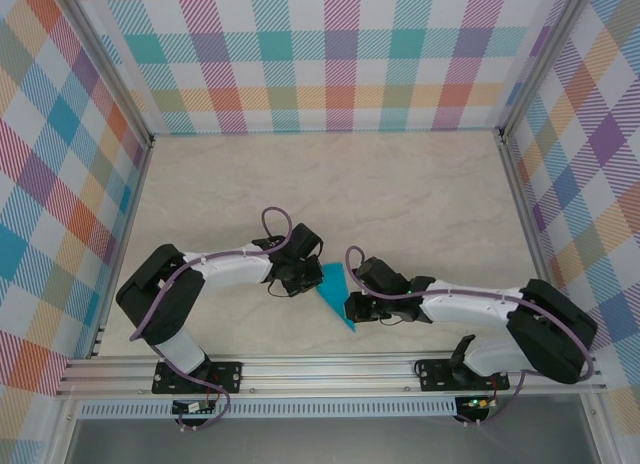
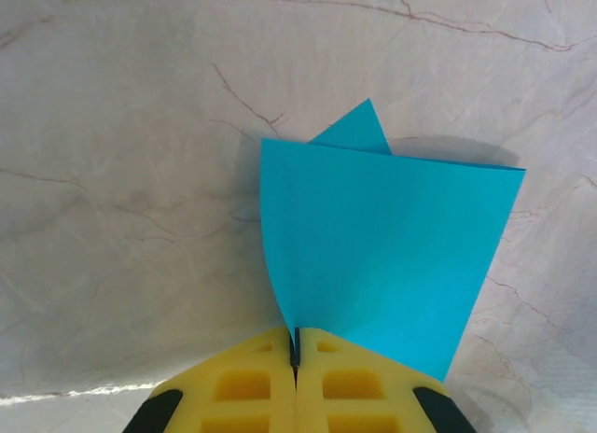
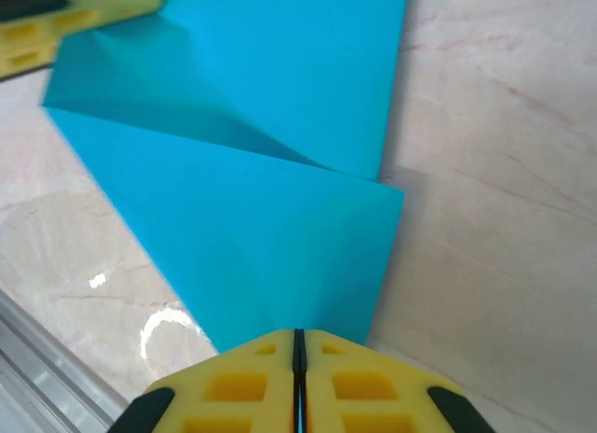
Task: Fold a paper plane with a square sheet of paper (pick it up from the middle)
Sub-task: Perform the fifth fold on the wing at the bottom-center of the table.
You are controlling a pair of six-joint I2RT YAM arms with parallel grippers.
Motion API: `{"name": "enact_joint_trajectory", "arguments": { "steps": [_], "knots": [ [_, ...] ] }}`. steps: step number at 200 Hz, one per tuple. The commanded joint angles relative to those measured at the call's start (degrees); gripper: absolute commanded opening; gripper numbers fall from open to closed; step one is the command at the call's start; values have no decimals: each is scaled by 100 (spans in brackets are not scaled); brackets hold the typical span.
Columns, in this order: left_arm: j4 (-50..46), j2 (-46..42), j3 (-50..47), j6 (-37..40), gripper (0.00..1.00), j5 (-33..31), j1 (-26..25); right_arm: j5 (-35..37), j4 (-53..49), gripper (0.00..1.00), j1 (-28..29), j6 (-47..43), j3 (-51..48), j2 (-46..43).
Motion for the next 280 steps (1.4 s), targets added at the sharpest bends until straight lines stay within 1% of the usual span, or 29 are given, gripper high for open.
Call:
{"name": "enact_joint_trajectory", "arguments": {
  "steps": [1, 18, 37, 53, 67, 85, 120, 140, 168, 205, 217, 233, 249, 280],
  "knots": [
    [-100, -200, -62, -241, 0, -158, -89, 674, -609, 16, 285, -383, 272, -516],
    [-162, -245, -31, -239, 0, -190, -89, 1176, -618, 23, 613, -523, 343, -639],
    [-212, -274, 5, -220, 0, -200, -97, 1639, -637, 30, 997, -819, 575, -369],
    [-231, -263, 31, -219, 0, -204, -93, 1981, -699, 32, 1310, -1090, 912, 87],
    [-241, -244, 56, -212, 0, -190, -97, 2513, -856, 33, 1611, -1189, 1233, 503],
    [-245, -245, 62, -230, 0, -190, -90, 2846, -947, 34, 1779, -1242, 1534, 920],
    [-243, -241, 84, -225, 0, -183, -94, 3068, -870, 36, 1925, -1227, 1682, 1365],
    [-255, -224, 87, -218, 0, -170, -91, 3334, -890, 35, 1996, -1125, 1689, 1441],
    [-229, -208, 93, -211, 0, -146, -92, 3486, -832, 35, 2006, -1095, 1609, 1506],
    [-203, -205, 88, -230, 0, -129, -90, 3527, -827, 32, 2003, -1110, 1647, 1679],
    [-212, -222, 93, -229, 0, -137, -89, 3543, -806, 31, 2008, -1100, 1626, 1686],
    [-228, -243, 88, -230, 0, -161, -89, 3543, -759, 28, 2001, -1090, 1571, 1651],
    [-238, -249, 88, -226, 0, -155, -91, 3550, -750, 28, 2006, -1098, 1553, 1620],
    [-224, -283, 77, -231, 0, -146, -92, 3487, -535, 32, 2016, -1222, 1300, 1313]
  ]
}}
